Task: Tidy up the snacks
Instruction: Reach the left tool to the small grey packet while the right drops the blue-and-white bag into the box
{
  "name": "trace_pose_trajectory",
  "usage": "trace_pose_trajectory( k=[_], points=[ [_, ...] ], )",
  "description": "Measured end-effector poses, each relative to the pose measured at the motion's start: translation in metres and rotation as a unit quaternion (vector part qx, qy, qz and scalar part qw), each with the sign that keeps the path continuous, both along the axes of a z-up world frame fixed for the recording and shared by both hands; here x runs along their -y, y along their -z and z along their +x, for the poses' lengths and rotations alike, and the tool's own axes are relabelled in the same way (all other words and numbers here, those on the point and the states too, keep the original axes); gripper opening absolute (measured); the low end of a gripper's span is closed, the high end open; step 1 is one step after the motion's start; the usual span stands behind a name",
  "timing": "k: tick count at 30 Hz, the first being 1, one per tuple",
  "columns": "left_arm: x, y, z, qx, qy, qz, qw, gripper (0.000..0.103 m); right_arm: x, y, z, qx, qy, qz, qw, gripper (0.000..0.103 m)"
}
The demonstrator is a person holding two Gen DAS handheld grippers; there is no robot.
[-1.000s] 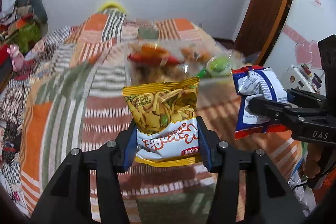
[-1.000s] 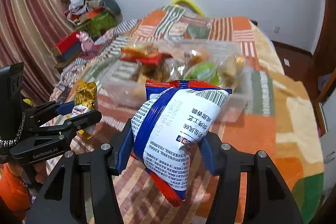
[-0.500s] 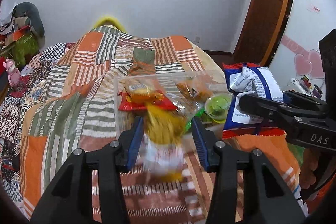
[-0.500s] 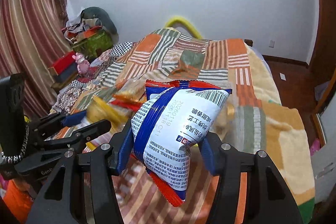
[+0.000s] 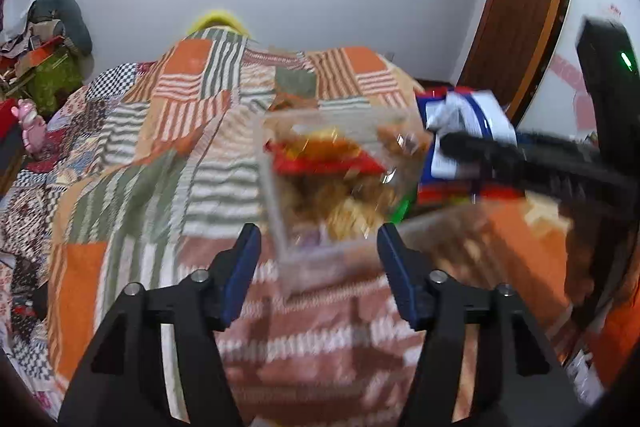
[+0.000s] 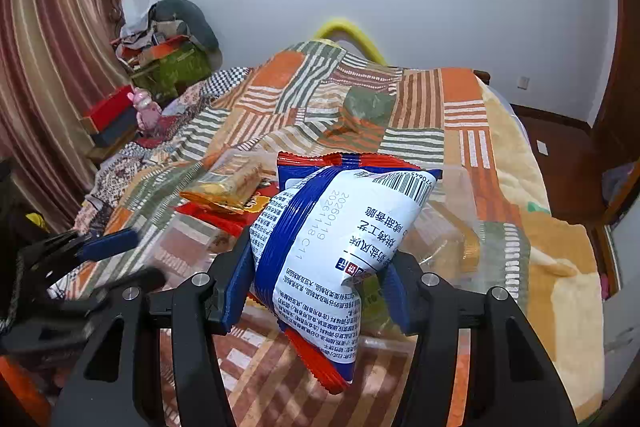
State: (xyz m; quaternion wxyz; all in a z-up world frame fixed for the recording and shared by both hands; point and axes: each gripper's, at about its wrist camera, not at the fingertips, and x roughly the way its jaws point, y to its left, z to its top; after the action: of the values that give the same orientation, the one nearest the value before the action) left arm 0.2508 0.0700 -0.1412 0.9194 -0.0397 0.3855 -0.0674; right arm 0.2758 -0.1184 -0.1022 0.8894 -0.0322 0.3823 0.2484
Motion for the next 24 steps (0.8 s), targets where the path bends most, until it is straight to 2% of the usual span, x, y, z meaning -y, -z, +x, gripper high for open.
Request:
trace_pose_trajectory(
  k=[3, 6, 10, 15, 21, 24],
  points=[
    [-0.010, 0.011, -0.019, -0.016, -0.010, 0.010, 0.9998, 0.072, -0.003, 0.003, 0.004, -0.005, 0.000, -0.005, 1.000, 0.053],
    [-0.021, 0.029, -0.037, -0.041, -0.027, 0.003, 0.9988, 0.081, -0.005, 0.007, 0.006, -0.010, -0.002, -0.013, 1.000, 0.053],
    [-0.034, 0.050, -0.059, -0.076, -0.039, 0.003, 0.9964, 0.081, -0.008, 0.013, 0.011, -0.019, -0.005, -0.017, 1.000, 0.053],
    [-0.051, 0.063, -0.088, -0.089, -0.054, -0.007, 0.9945, 0.091, -0.015, 0.020, 0.015, -0.030, -0.012, -0.023, 0.999, 0.053],
    [-0.051, 0.070, -0.103, -0.100, -0.044, -0.017, 0.9938, 0.094, -0.026, 0.027, 0.011, -0.030, -0.019, -0.049, 0.998, 0.053],
    [-0.043, 0.075, -0.104, -0.104, -0.035, -0.002, 0.9940, 0.094, -0.024, 0.025, 0.008, -0.033, -0.021, -0.056, 0.998, 0.056]
  ],
)
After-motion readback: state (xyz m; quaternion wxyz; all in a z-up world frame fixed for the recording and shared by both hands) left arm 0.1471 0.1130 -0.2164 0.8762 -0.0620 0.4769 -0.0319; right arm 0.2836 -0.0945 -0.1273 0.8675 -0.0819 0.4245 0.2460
